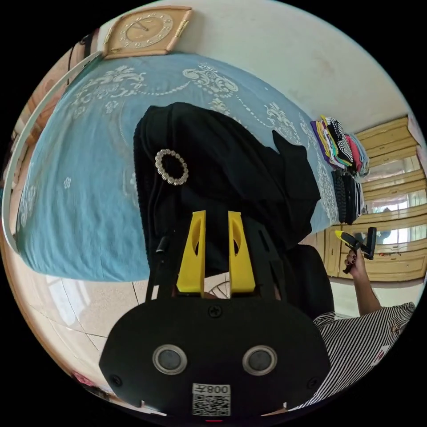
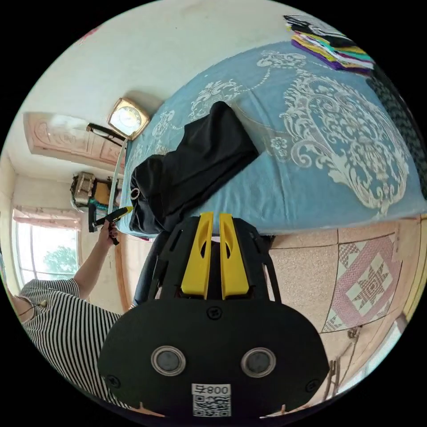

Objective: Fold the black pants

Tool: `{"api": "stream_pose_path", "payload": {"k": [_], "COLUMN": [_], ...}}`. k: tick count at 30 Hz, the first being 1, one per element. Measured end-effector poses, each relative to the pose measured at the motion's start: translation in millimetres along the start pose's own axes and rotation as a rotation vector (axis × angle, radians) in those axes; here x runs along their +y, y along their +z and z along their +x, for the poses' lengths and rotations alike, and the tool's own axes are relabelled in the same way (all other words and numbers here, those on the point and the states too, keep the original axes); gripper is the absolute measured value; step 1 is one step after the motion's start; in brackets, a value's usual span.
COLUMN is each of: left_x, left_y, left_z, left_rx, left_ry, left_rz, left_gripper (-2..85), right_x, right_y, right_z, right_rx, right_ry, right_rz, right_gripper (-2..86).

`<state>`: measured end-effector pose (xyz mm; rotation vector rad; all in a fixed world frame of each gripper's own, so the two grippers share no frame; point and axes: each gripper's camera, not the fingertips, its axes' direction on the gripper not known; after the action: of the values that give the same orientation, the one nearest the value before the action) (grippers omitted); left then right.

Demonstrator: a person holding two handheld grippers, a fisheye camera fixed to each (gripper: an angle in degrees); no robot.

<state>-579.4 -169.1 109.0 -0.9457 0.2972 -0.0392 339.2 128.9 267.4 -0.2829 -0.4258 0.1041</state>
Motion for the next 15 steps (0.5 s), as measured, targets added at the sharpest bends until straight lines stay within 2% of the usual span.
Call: {"api": "stream_pose_path", "payload": {"k": [7,11,15], "left_x": [-28,-53,-77], "left_y": [18,21,28], "left_z": [-28,-20,1], "left_rx": [-0.060,-0.074,0.097], "left_ry": [-0.127,-0.117,-0.044], "left_rz": [-0.005,0.007,0.060], "left_gripper": [7.7,7.7,7.8], "right_x": [-96,-109,-112], "right_y": [82,138,173], "right_z": [-118,-157,-157], "right_rx": [0.155,0.347,0.431], "right_ry": [-0.464,-0.688,-0.755], "right_rz": [-0.087,-0.169,-0.251], "right_gripper": [6.7,7.1,7.1]}}
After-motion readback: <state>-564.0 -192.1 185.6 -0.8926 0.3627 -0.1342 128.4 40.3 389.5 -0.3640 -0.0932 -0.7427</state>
